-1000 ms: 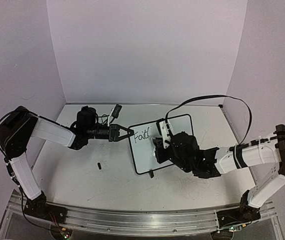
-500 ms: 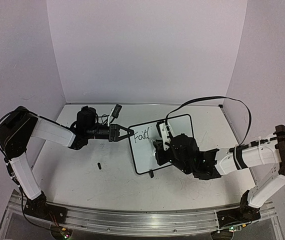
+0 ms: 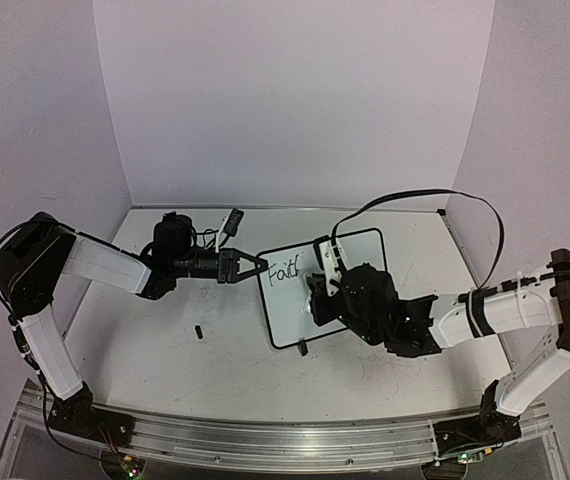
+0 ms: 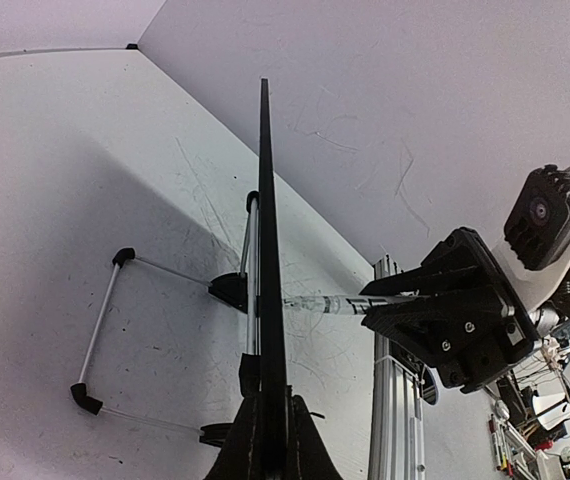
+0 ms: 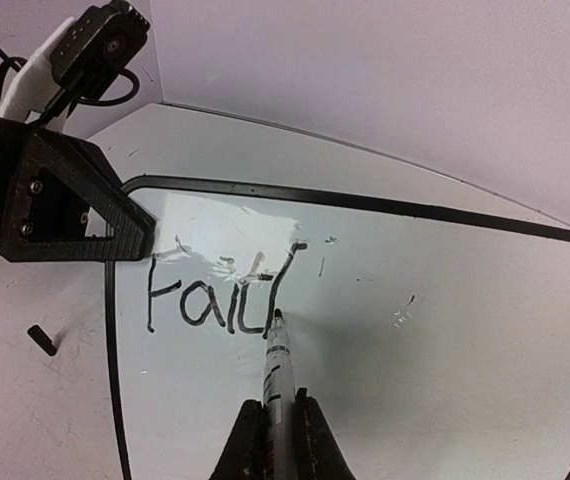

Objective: Write a sentence on the whiteboard

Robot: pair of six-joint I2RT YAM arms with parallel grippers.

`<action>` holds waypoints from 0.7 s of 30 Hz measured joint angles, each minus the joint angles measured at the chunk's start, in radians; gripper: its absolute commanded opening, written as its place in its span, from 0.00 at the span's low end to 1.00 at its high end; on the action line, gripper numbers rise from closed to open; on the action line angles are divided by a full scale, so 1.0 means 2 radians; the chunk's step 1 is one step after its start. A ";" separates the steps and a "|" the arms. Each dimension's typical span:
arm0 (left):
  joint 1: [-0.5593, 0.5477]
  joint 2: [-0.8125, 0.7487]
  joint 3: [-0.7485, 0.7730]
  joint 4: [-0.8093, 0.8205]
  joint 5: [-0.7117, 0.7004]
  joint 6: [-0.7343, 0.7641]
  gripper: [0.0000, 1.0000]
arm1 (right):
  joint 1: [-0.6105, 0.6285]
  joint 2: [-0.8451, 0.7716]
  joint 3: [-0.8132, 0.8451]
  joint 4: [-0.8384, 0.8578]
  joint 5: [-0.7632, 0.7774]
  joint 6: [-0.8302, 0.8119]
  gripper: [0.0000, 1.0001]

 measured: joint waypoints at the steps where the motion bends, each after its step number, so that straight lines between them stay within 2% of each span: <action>1: 0.000 0.000 0.000 0.000 0.000 0.000 0.00 | 0.000 0.001 0.002 0.000 0.000 -0.001 0.00; 21: -0.001 0.000 0.000 0.000 0.000 0.000 0.00 | -0.003 0.010 0.020 -0.001 0.032 -0.002 0.00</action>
